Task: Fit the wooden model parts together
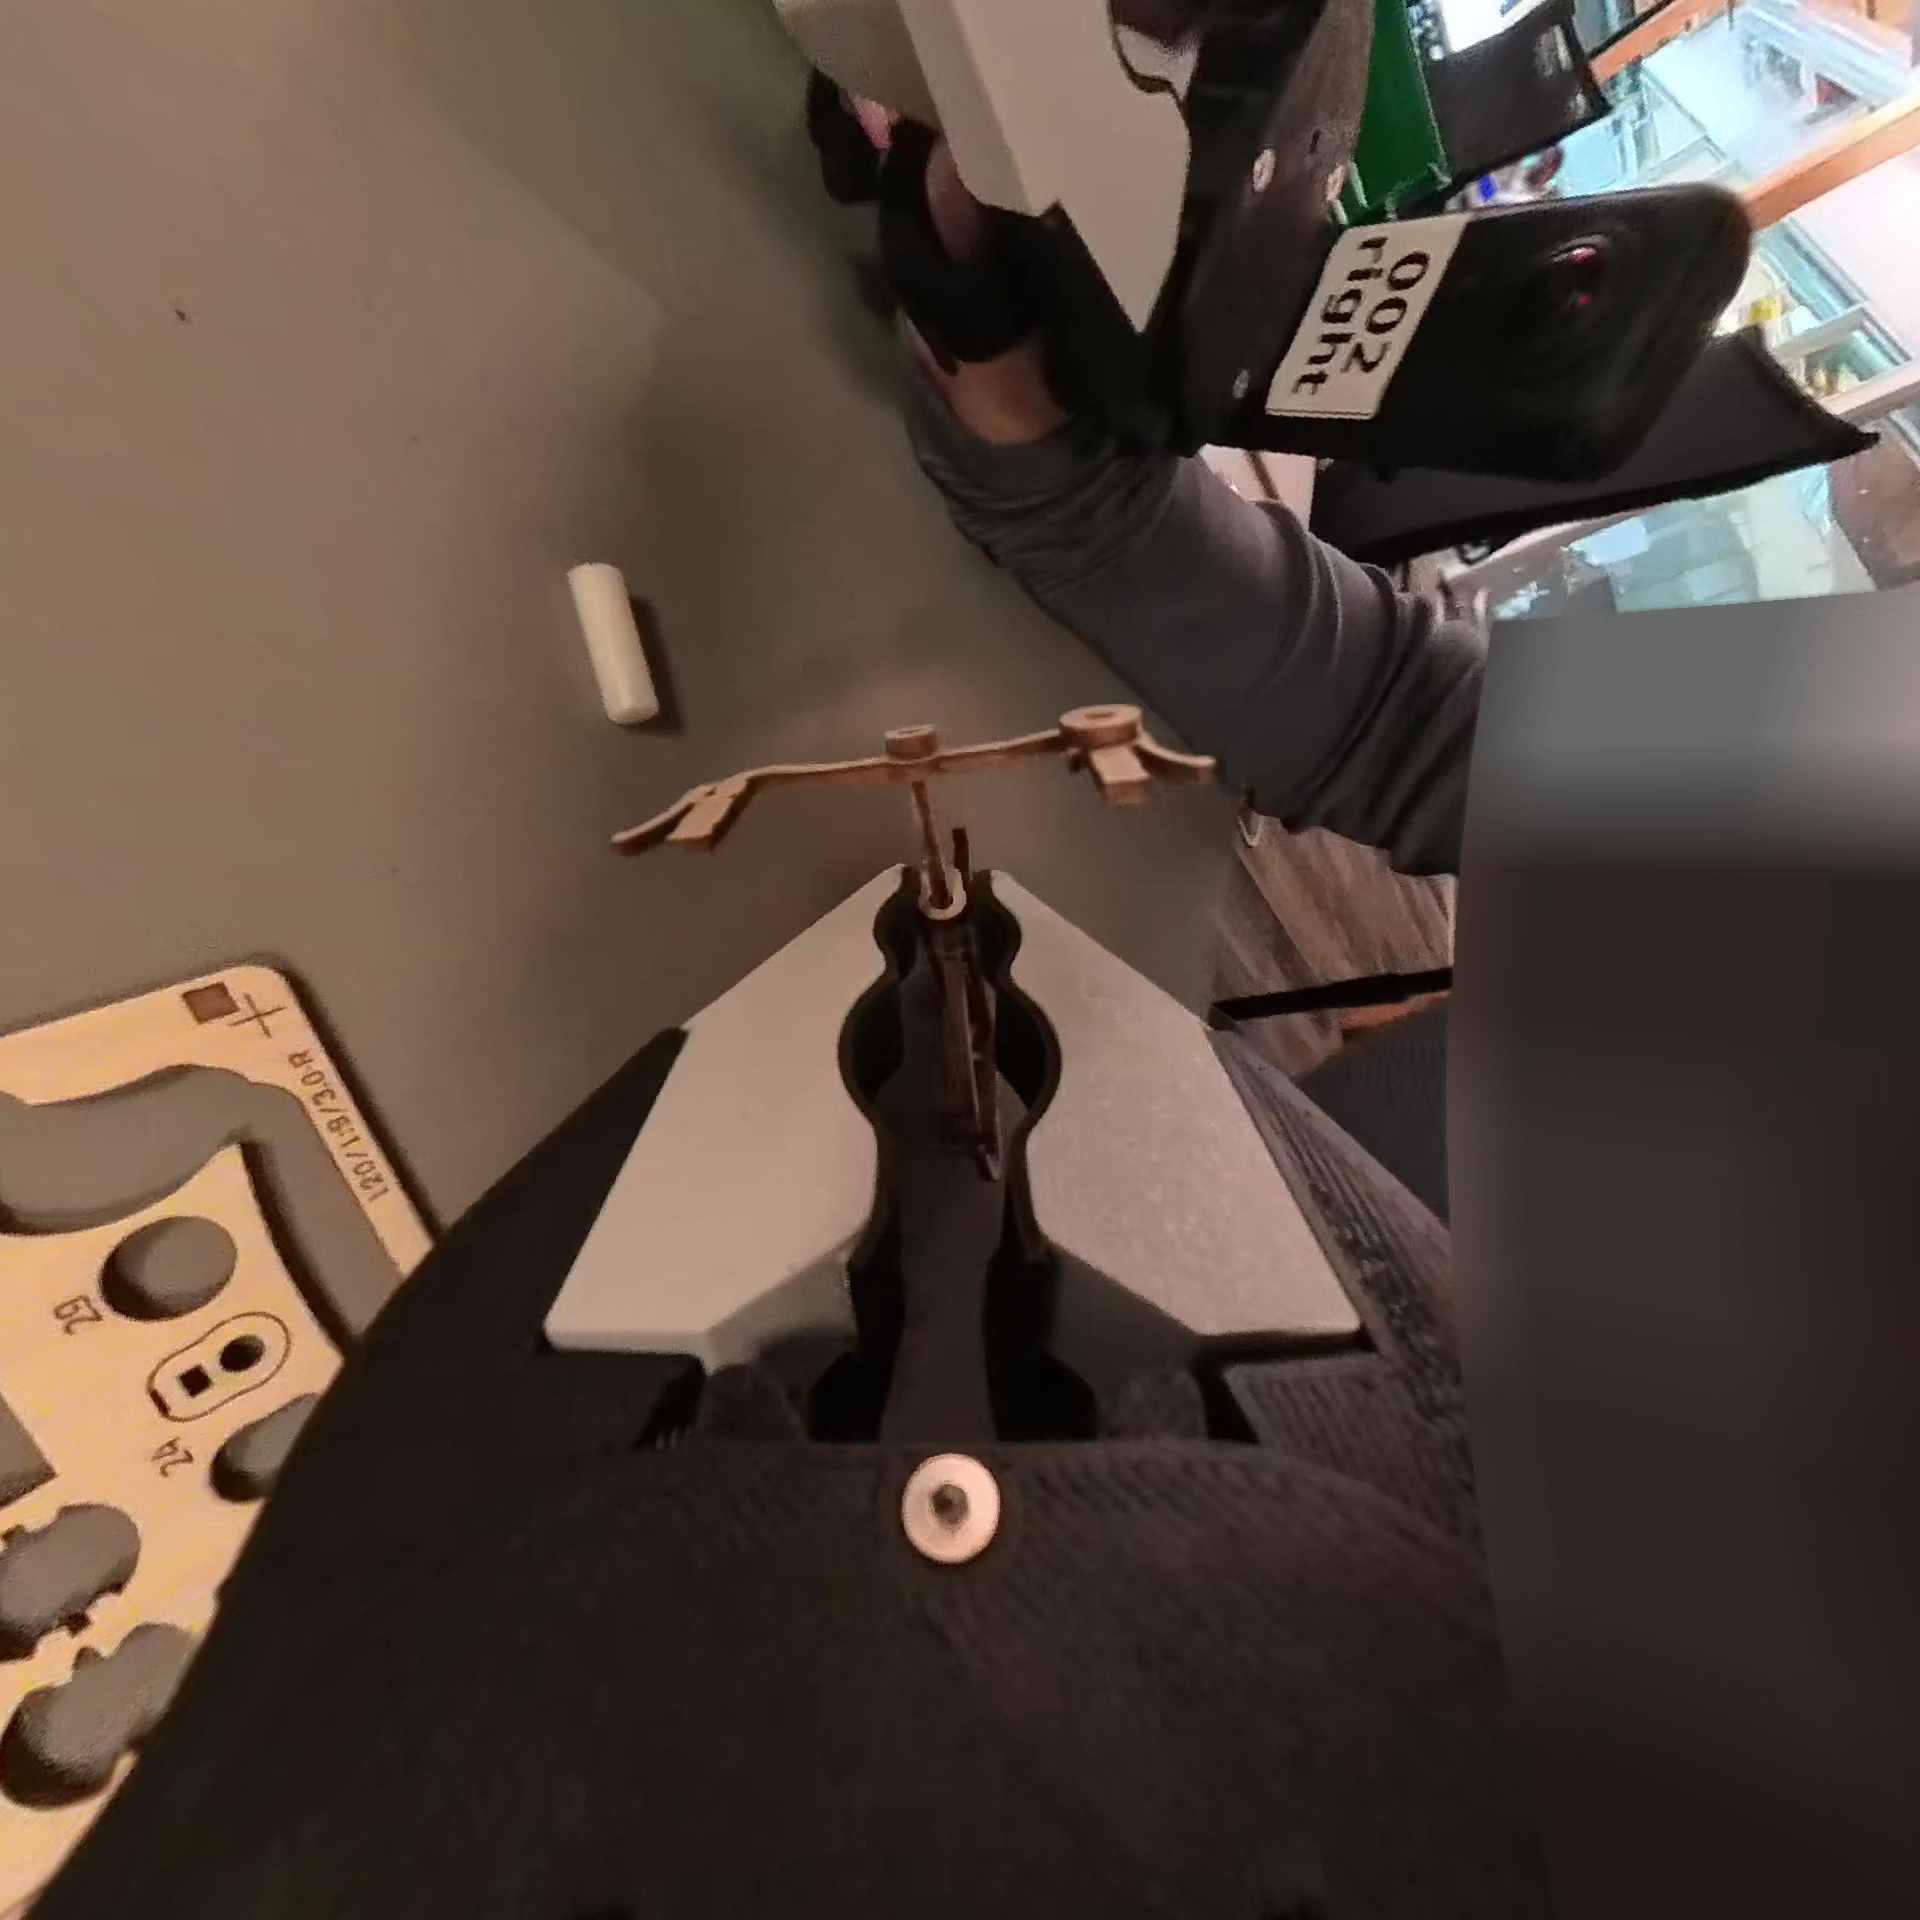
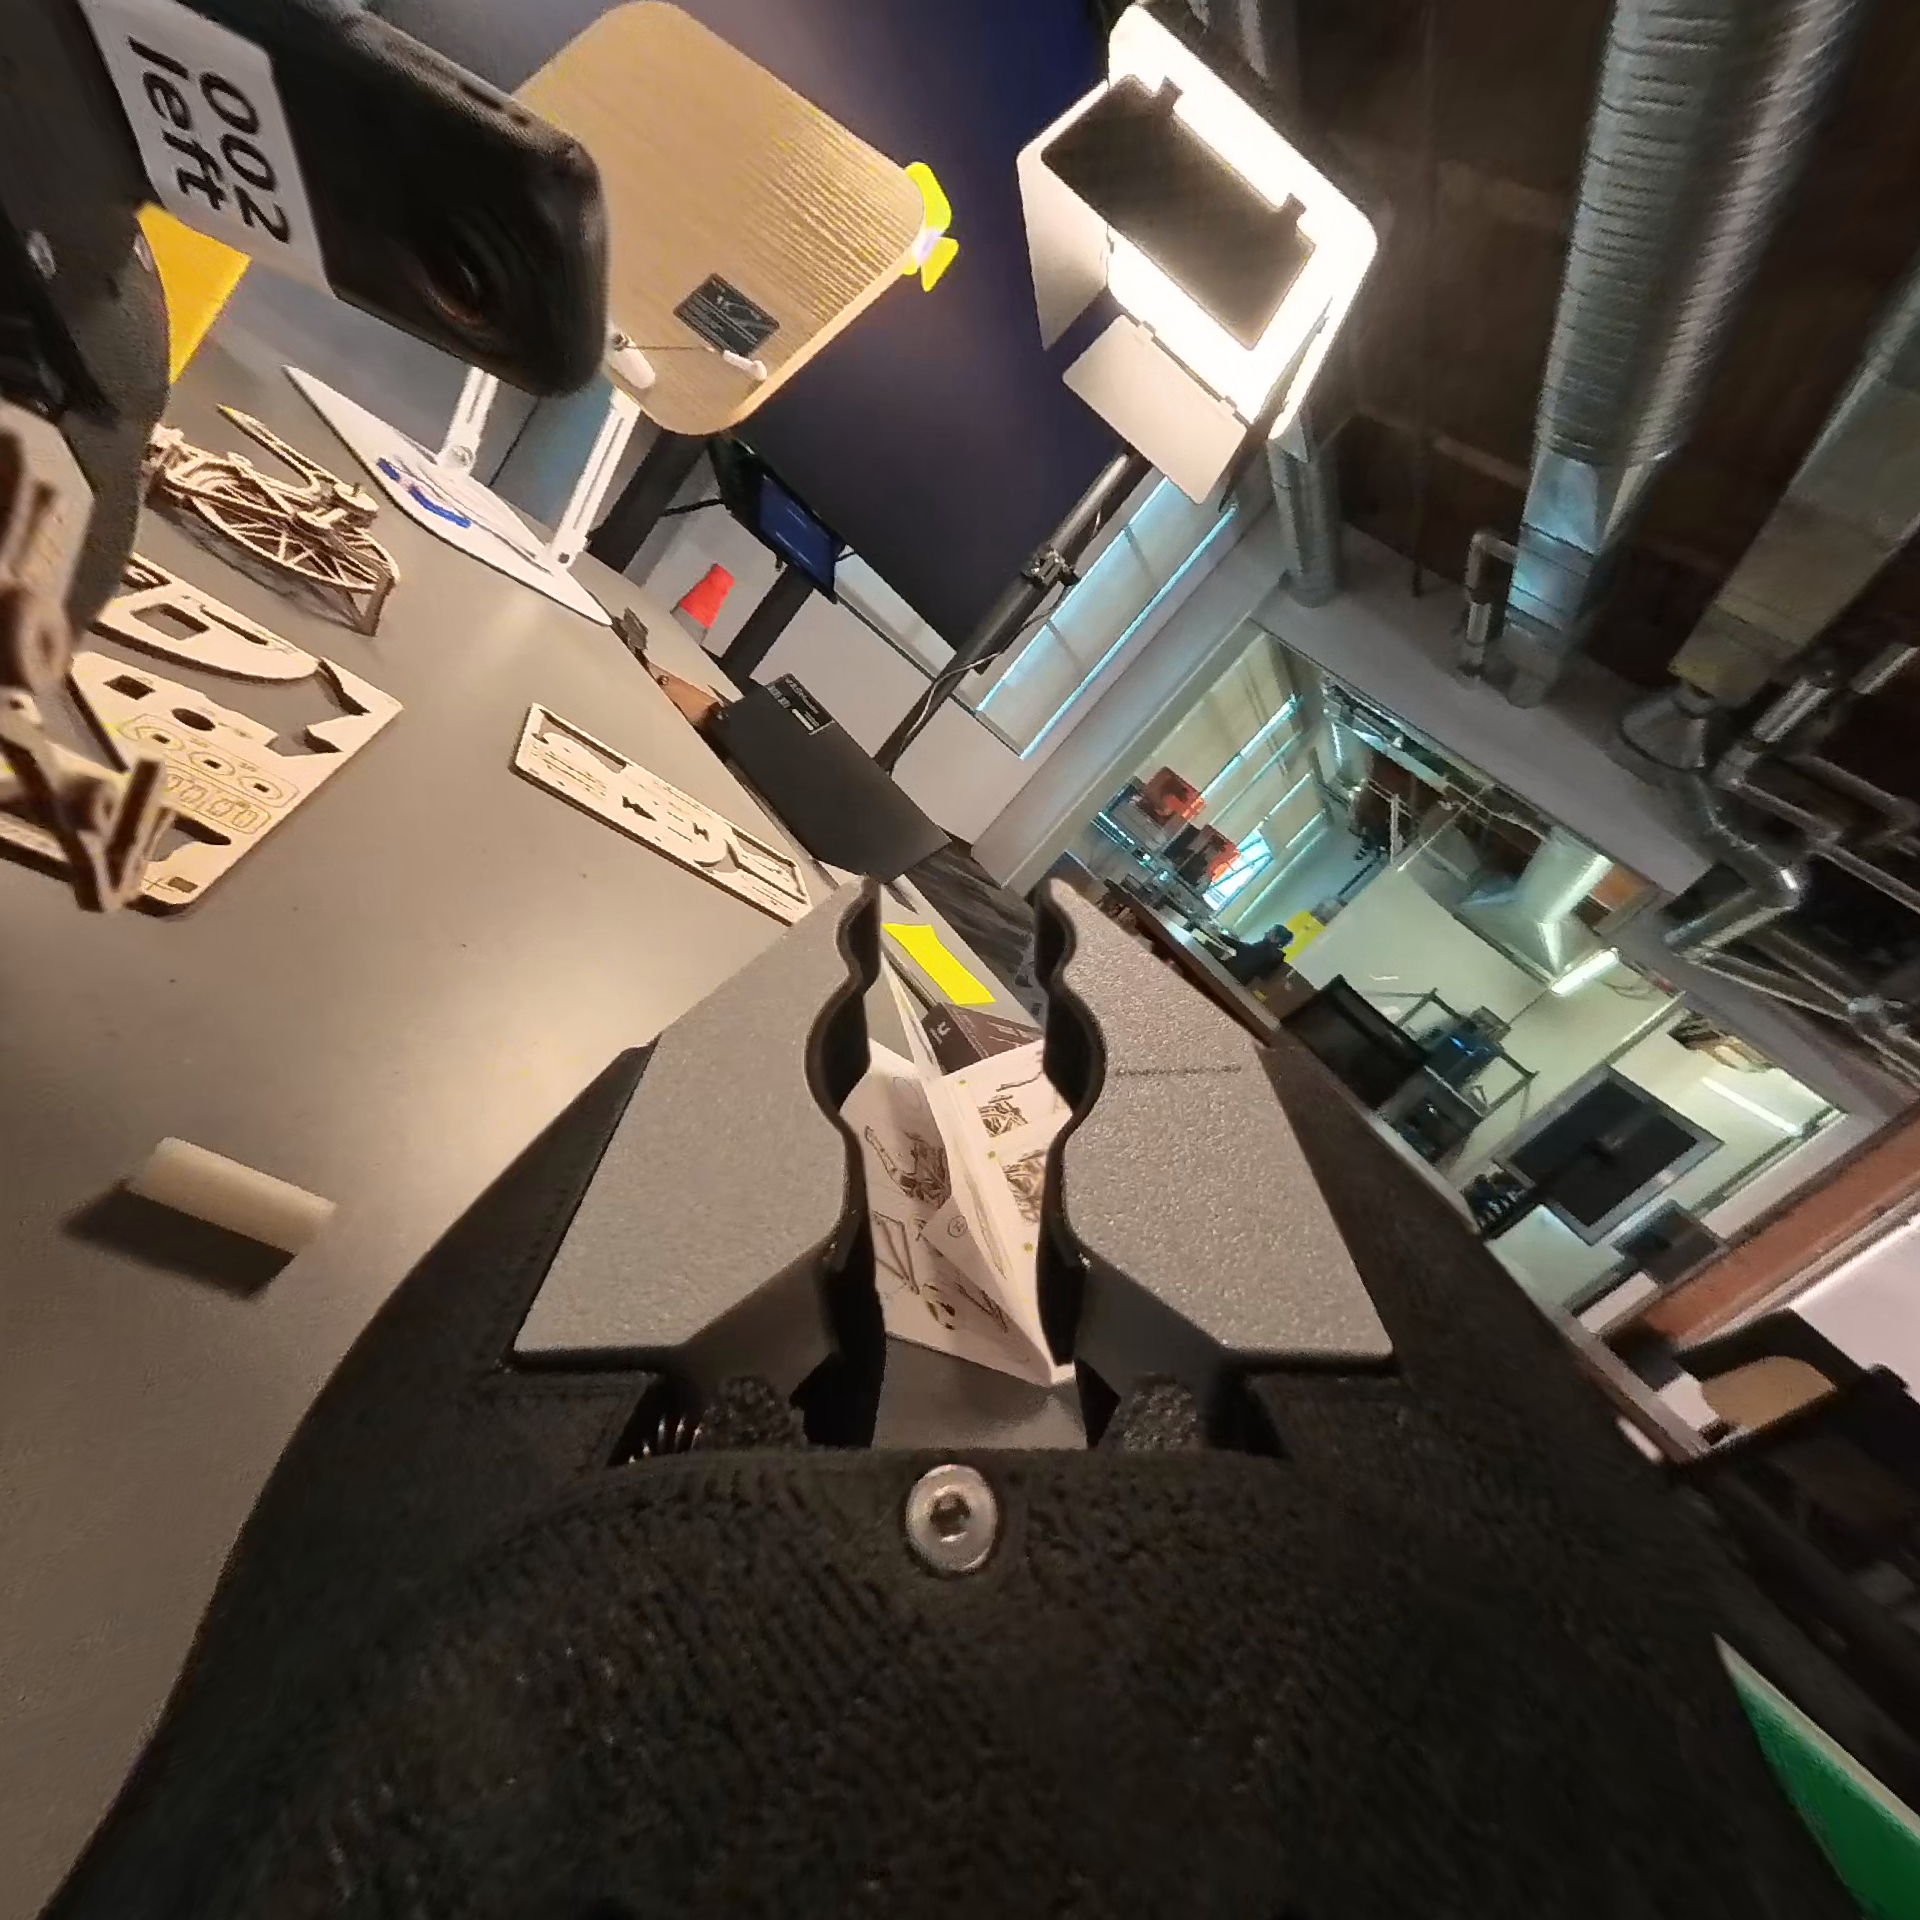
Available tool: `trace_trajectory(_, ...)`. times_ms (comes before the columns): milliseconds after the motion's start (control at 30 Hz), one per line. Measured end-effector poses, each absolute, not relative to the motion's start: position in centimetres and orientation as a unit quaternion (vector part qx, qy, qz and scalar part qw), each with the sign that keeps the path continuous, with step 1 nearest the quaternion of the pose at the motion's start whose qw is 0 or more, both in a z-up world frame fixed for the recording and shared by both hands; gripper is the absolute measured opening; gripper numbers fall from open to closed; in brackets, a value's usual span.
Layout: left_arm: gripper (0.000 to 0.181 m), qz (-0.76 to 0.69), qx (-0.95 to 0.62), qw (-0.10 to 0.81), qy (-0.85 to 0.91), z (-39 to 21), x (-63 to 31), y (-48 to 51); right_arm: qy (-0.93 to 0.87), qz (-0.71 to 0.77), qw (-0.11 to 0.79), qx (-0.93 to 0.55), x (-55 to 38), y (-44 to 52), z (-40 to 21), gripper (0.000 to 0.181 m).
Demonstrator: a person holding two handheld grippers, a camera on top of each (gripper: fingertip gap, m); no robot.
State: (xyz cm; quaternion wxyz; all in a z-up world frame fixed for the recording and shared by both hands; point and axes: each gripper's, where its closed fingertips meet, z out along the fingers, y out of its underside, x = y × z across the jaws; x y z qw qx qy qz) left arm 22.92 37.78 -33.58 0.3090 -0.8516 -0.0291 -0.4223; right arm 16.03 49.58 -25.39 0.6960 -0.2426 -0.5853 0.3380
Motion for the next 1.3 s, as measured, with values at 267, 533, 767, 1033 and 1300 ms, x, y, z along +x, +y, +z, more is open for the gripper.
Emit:
trace_trajectory(267, 0.009, -0.373, -0.807, 0.457, -0.025, -30.3, 21.2, 38.8, -0.555, 0.514, 0.602, -0.256, 17.5, 46.7, -24.0, 0.036)
trace_trajectory(533, 0.008, -0.240, -0.687, 0.685, 0.038, -23.9, 19.2, 38.1, -0.605, 0.705, 0.290, -0.227, 19.2, 37.6, -25.6, 0.052)
trace_trajectory(767, 0.009, -0.223, -0.658, 0.716, 0.060, -23.0, 19.7, 37.5, -0.605, 0.737, 0.210, -0.217, 19.9, 36.7, -25.8, 0.010)
trace_trajectory(1033, 0.028, -0.207, -0.647, 0.731, 0.057, -23.0, 19.9, 37.6, -0.591, 0.754, 0.169, -0.233, 19.7, 36.9, -25.7, 0.007)
trace_trajectory(1300, 0.023, -0.227, -0.588, 0.775, 0.035, -21.4, 19.4, 36.5, -0.576, 0.764, 0.162, -0.241, 19.5, 37.4, -25.5, 0.007)
